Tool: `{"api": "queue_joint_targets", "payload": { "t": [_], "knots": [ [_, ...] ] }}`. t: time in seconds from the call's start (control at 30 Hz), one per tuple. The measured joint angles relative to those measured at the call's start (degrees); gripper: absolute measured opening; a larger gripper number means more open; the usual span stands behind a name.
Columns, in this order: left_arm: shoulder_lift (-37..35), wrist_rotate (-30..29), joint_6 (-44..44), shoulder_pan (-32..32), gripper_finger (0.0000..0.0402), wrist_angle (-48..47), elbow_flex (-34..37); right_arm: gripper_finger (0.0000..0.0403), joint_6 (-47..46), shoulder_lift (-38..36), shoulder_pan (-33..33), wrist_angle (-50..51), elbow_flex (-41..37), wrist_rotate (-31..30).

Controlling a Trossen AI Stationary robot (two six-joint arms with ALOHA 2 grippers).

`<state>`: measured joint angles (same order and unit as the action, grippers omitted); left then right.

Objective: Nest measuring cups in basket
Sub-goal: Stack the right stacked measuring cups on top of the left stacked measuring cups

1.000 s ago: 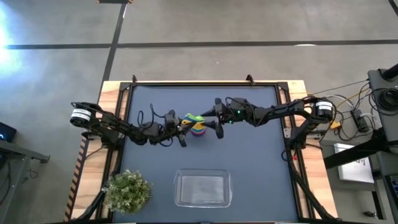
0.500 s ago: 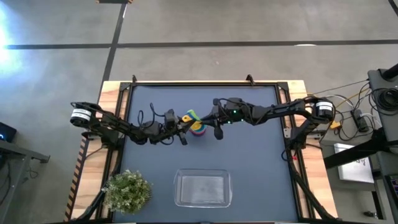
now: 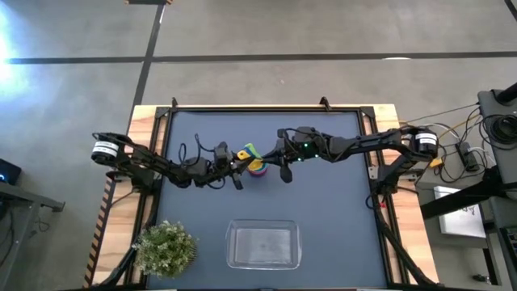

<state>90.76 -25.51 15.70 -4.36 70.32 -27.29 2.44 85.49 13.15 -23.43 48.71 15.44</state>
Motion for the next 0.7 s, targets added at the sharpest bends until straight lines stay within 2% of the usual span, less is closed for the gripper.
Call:
{"api": "queue_joint_targets", "payload": {
  "t": [0.13, 0.2, 0.5, 0.7],
  "knots": [
    [0.0, -0.1, 0.0, 0.0, 0.0007, 0.0, 0.0, 0.0018, -0.5, -0.4, 0.0, 0.5, 0.0, 0.0],
    [0.0, -0.1, -0.2, 0.0, 0.0007, 0.1, 0.0, 0.0034, -0.6, -0.6, 0.0, 0.5, 0.0, -0.1],
    [0.1, 0.6, -0.3, -0.2, 0.0007, -1.4, 0.0, 0.0177, -2.1, -0.9, 0.2, -2.3, 0.3, -0.5],
    [0.1, -0.3, -0.4, -0.1, 0.0007, -1.1, -0.3, 0.0220, -4.4, -0.7, 0.1, -5.0, 0.7, 5.0]
  ]
}}
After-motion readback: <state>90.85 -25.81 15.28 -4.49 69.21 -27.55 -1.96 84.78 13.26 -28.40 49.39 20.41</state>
